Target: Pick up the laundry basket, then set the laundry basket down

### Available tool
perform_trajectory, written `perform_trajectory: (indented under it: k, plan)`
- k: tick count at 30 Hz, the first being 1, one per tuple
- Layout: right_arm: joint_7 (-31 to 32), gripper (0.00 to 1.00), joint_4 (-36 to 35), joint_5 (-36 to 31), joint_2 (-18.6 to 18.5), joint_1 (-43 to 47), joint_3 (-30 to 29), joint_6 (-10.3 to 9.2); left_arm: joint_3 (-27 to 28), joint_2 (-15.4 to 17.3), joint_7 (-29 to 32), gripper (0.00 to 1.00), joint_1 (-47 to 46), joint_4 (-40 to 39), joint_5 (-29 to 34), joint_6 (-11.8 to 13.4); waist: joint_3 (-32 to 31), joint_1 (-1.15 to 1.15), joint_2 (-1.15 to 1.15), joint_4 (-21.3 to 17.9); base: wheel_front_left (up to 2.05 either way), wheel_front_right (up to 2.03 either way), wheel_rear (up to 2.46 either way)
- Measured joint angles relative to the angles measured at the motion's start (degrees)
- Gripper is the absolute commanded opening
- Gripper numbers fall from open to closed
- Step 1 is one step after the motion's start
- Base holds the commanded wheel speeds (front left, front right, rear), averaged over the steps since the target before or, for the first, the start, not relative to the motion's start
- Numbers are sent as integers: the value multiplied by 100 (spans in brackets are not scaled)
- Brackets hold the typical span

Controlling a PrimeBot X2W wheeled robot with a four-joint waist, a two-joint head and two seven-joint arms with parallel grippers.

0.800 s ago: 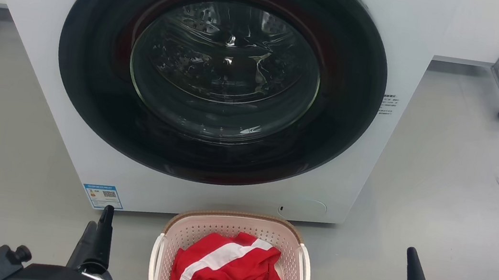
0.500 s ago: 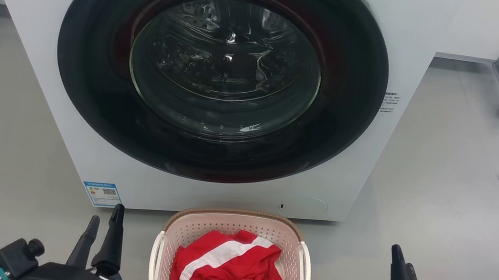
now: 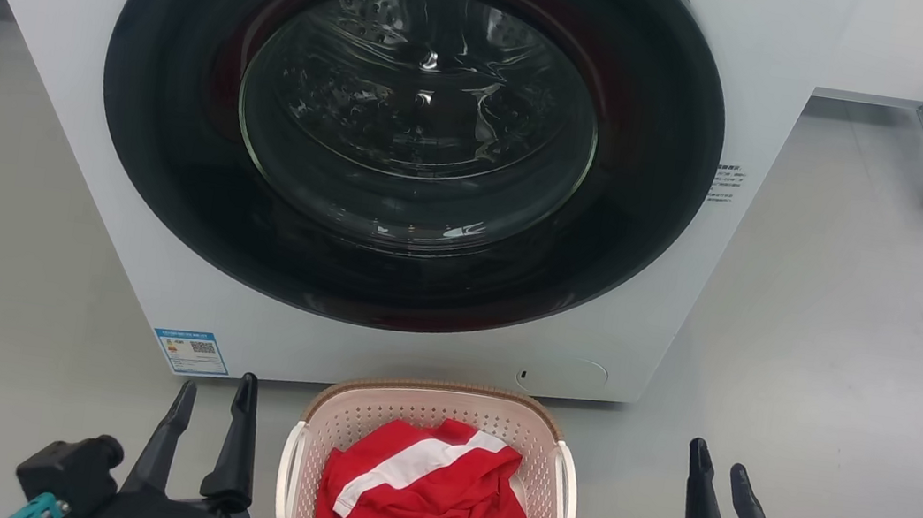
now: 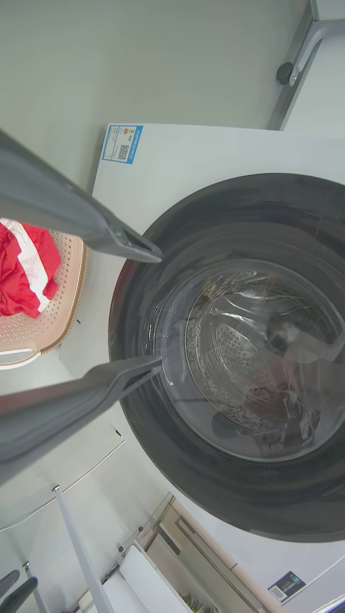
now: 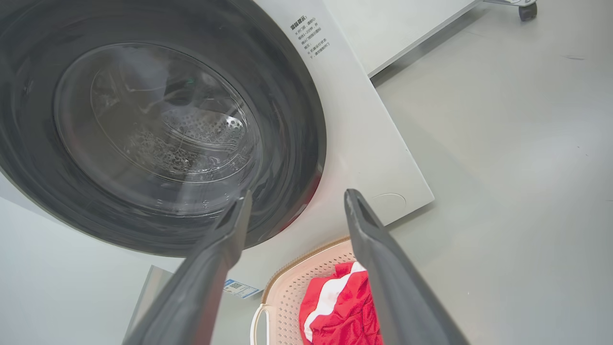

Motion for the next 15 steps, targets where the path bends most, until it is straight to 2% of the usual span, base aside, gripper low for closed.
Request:
perform_trajectory:
  k: [15]
  plan:
    - [-302, 100, -209, -1162, -20, -42, 318, -200, -215, 5, -299, 100, 104, -230, 1272, 199, 7, -1, 0, 1, 0, 0, 0]
